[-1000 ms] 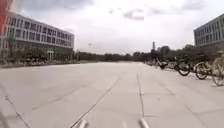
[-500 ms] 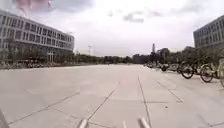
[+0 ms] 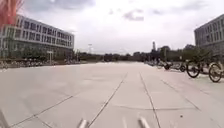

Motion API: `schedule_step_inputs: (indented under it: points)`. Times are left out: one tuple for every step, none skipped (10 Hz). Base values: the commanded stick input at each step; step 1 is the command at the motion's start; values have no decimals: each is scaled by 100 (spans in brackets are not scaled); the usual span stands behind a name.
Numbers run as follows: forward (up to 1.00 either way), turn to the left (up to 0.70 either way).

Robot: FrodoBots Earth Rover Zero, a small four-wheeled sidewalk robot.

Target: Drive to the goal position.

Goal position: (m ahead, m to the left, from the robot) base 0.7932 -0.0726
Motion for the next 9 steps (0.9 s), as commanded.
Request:
schedule_step_inputs:
  points:
    - [70, 0]
    - [70, 0]
    - [70, 0]
    - [6, 0]
    - [0, 0]
    - [0, 0]
    - [0, 0]
    - [0, 0]
    - [0, 0]
